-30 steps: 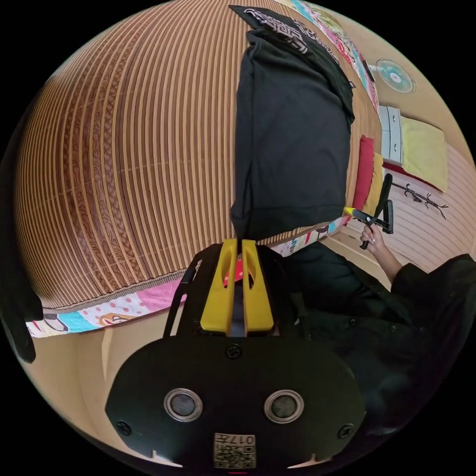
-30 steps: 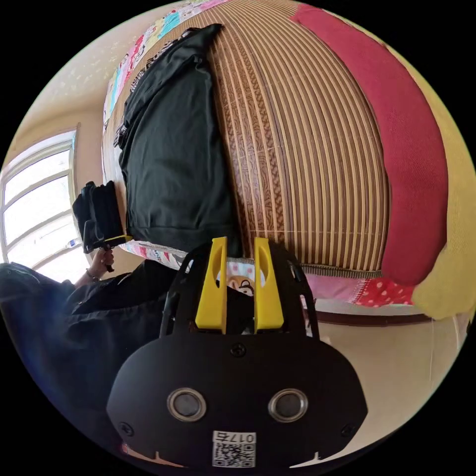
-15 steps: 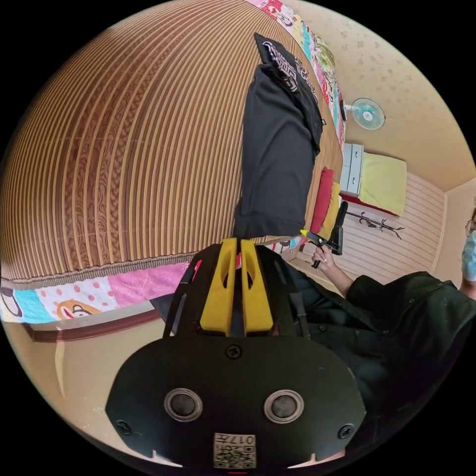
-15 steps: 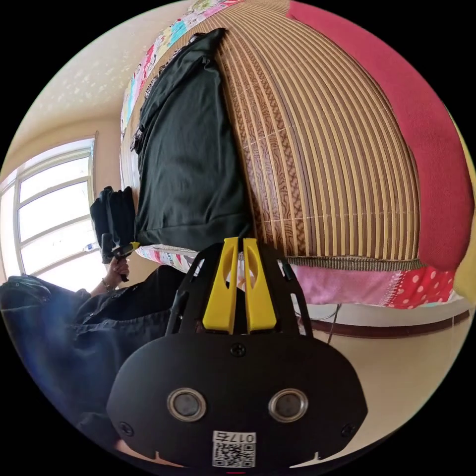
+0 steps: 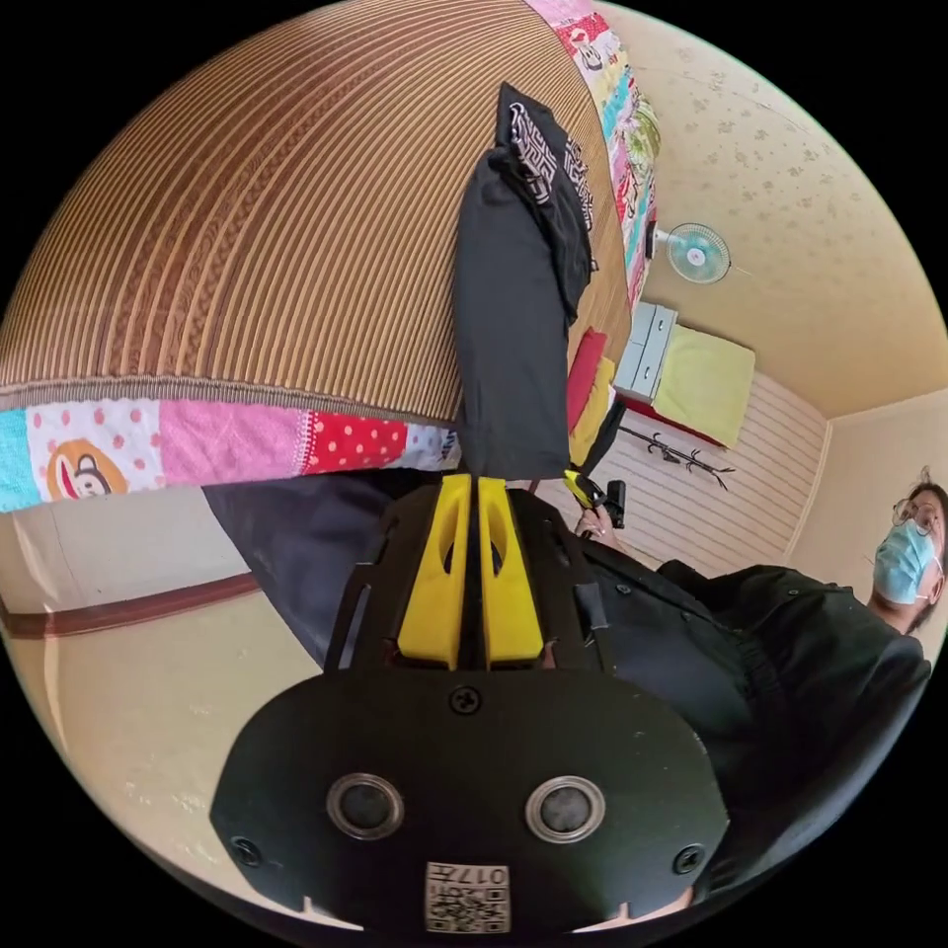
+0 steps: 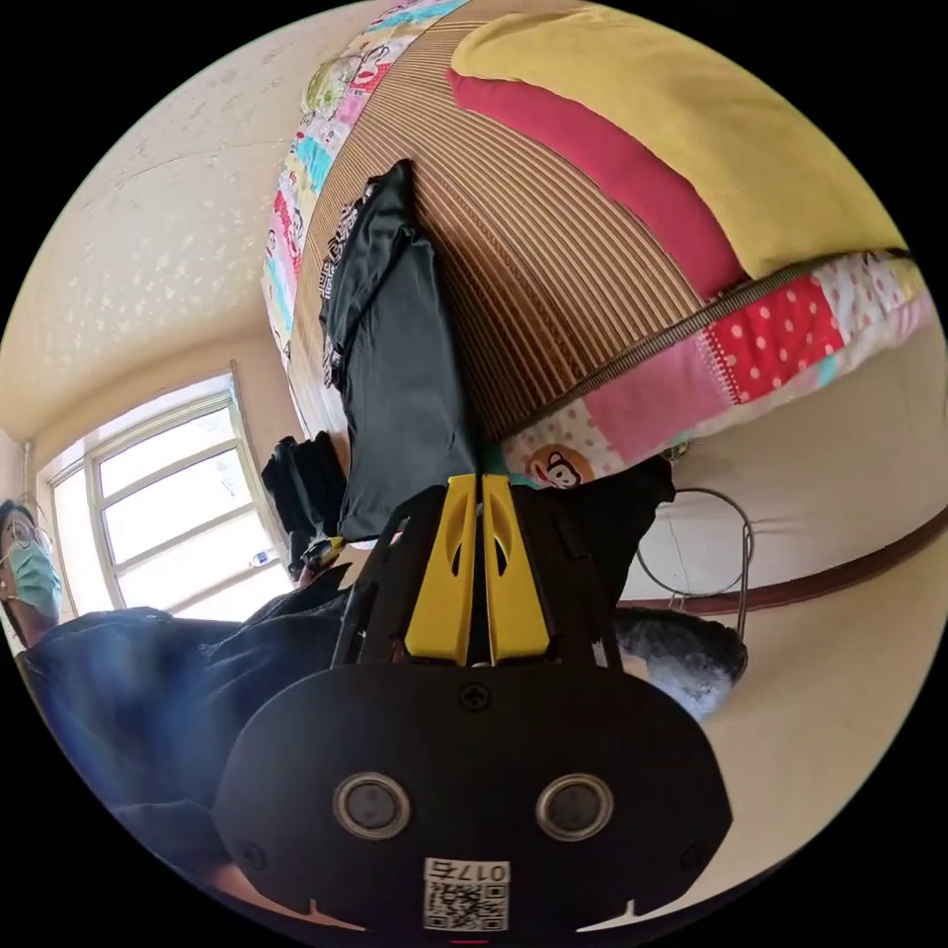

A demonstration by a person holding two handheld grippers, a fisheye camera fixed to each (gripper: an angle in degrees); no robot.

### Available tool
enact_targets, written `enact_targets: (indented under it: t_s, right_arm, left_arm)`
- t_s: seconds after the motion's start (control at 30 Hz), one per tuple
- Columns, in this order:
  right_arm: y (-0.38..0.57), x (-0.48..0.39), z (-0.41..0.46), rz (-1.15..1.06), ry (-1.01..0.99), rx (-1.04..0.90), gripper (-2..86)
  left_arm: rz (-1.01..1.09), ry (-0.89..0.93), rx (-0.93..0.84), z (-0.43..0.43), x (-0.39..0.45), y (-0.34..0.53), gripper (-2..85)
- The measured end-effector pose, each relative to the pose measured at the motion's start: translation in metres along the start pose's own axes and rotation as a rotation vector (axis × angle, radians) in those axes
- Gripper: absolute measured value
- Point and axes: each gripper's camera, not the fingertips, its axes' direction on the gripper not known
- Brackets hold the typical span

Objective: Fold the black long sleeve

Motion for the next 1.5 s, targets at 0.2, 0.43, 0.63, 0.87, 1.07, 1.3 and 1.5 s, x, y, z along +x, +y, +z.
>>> enact_targets:
  t_s: [0.2, 0.43, 0.63, 0.87, 1.07, 1.3, 1.5]
  right_arm:
    - [0.035, 0.041, -0.027, 0.208, -0.305, 0.286, 0.6]
    - [-0.019, 0.036, -0.008, 0.224, -0.494, 0.432, 0.4]
    - [-0.116, 0.0, 0.007, 0.132, -0.563, 0.473, 0.4]
    - [-0.226, -0.017, 0.038, 0.14, -0.56, 0.499, 0.4]
    - [-0.308, -0.011, 0.077, 0.2, -0.496, 0.494, 0.4]
    - [-0.371, 0.003, 0.132, 0.245, -0.437, 0.466, 0.7]
    - [-0.399, 0.009, 0.16, 0.167, -0.447, 0.474, 1.8]
  left_arm:
    - [-0.114, 0.398, 0.254, -0.049, -0.024, 0.03, -0.7]
    - [-0.124, 0.693, 0.46, -0.078, -0.02, -0.026, -0.7]
    - [-0.062, 0.824, 0.585, -0.103, 0.002, -0.108, -0.7]
    - [-0.019, 0.889, 0.652, -0.121, 0.016, -0.202, -0.7]
    - [-0.078, 0.88, 0.678, -0.118, 0.01, -0.276, -0.7]
    - [-0.129, 0.881, 0.685, -0.103, -0.005, -0.334, 0.0]
    - [-0.107, 0.801, 0.615, -0.099, -0.01, -0.369, 5.5]
